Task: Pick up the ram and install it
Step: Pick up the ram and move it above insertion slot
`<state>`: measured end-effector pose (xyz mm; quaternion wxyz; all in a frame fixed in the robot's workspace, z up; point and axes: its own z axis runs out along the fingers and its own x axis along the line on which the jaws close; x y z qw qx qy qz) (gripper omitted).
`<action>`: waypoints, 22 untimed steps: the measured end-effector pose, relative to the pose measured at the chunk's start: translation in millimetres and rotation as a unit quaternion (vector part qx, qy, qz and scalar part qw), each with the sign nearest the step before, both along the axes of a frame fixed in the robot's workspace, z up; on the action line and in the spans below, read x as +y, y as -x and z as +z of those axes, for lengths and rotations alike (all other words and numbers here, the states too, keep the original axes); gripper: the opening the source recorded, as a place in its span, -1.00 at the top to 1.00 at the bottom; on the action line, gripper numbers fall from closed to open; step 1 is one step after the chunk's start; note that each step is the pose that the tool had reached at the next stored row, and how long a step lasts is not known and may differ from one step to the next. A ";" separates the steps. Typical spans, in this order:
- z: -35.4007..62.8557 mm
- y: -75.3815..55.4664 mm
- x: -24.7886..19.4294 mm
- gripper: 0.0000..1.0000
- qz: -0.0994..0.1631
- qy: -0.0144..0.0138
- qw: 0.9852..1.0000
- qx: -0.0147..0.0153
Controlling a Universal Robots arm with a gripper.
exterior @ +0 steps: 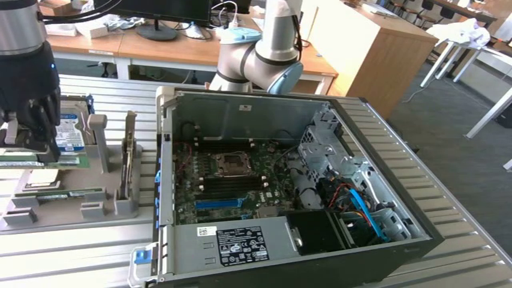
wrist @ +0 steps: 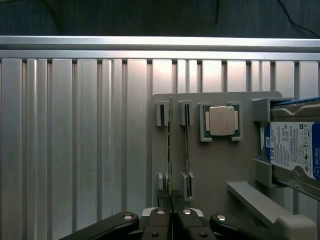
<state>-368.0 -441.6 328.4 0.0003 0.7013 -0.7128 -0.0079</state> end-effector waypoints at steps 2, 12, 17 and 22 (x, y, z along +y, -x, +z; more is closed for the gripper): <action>2.8 0.0 0.0 0.76 0.000 0.000 1.000 0.000; 22.2 -0.2 0.0 0.76 0.001 0.000 1.000 0.000; 31.7 -0.5 0.0 0.76 0.001 -0.001 1.000 -0.001; 42.4 -0.7 0.0 0.76 0.001 -0.001 1.000 -0.001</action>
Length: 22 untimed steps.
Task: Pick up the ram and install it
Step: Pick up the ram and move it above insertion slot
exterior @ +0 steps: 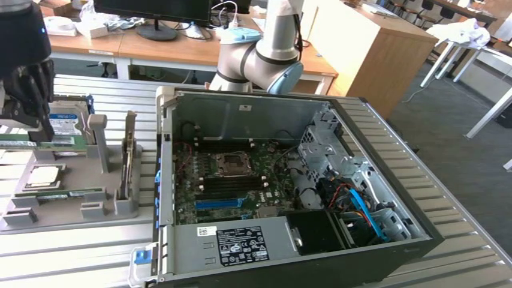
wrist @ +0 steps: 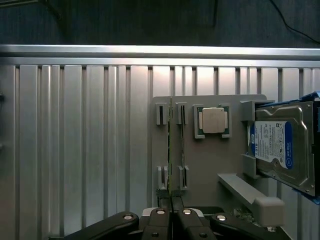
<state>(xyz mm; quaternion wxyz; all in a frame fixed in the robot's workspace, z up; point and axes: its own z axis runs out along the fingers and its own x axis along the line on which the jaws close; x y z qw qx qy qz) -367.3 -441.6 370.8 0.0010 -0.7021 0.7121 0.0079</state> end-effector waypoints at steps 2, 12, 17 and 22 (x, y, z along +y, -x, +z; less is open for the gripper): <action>3.9 -0.1 0.0 0.76 0.000 0.000 1.000 0.000; 18.6 -0.1 0.0 0.76 0.000 0.000 1.000 -0.001; 23.7 -0.1 0.0 0.76 0.000 0.000 1.000 -0.001; 27.9 -0.1 0.0 0.76 0.000 0.000 1.000 -0.001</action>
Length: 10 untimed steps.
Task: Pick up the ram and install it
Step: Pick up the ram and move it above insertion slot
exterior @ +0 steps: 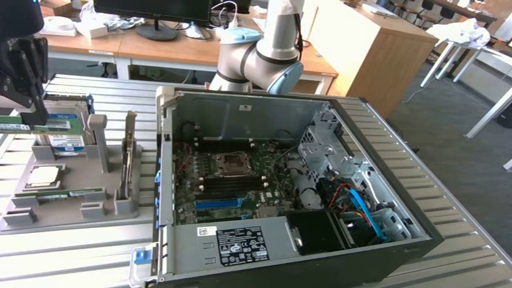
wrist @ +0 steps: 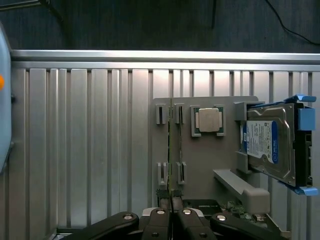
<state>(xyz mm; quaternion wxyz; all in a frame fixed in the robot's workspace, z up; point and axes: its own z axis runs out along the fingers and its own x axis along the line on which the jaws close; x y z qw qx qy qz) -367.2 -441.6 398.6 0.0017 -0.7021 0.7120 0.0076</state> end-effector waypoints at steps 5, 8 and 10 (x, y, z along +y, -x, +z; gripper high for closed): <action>0.2 0.0 0.0 0.76 0.000 0.000 1.000 0.000; 0.2 0.0 0.0 0.76 0.000 0.000 1.000 0.000; 0.3 -0.2 0.1 0.76 0.000 0.000 1.000 0.000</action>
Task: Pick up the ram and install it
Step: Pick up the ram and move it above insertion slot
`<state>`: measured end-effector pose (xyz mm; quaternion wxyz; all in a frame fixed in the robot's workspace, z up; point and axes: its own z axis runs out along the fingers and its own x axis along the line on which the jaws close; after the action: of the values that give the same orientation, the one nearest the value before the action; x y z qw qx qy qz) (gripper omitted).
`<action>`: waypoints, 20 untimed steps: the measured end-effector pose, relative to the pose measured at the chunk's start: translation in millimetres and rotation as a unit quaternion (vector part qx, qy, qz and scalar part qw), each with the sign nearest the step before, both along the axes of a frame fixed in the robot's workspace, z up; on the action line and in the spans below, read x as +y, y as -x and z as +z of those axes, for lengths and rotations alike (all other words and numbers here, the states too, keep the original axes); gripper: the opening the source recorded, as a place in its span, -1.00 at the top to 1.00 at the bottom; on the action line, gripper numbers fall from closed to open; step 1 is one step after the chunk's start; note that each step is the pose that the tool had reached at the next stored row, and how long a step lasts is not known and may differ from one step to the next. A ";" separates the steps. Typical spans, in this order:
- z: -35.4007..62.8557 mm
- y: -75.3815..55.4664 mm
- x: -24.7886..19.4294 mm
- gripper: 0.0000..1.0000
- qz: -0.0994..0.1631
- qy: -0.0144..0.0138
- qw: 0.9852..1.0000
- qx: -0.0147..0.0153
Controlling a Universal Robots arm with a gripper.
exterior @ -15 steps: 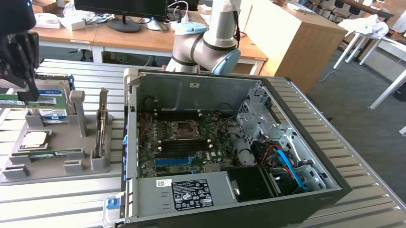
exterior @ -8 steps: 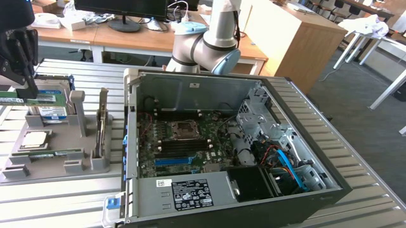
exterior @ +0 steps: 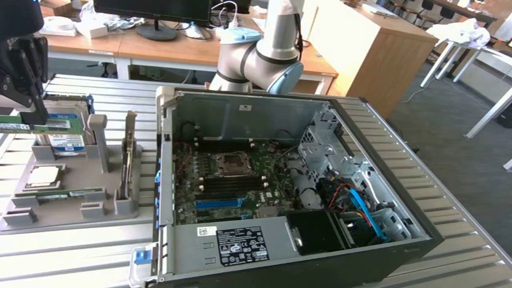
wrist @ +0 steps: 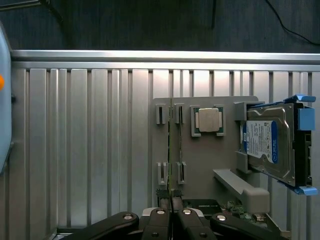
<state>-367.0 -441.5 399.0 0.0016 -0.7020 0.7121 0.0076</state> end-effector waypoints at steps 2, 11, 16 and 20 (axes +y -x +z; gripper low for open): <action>0.0 -1.1 -0.1 0.76 0.000 0.000 1.000 0.000; -0.1 -12.2 -0.1 0.76 0.000 0.000 1.000 0.000; -0.1 -20.1 -0.1 0.76 0.000 0.000 1.000 0.000; -0.1 -27.4 -0.1 0.76 0.000 0.000 1.000 0.000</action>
<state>-339.6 -441.6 398.8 0.0017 -0.7022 0.7120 0.0076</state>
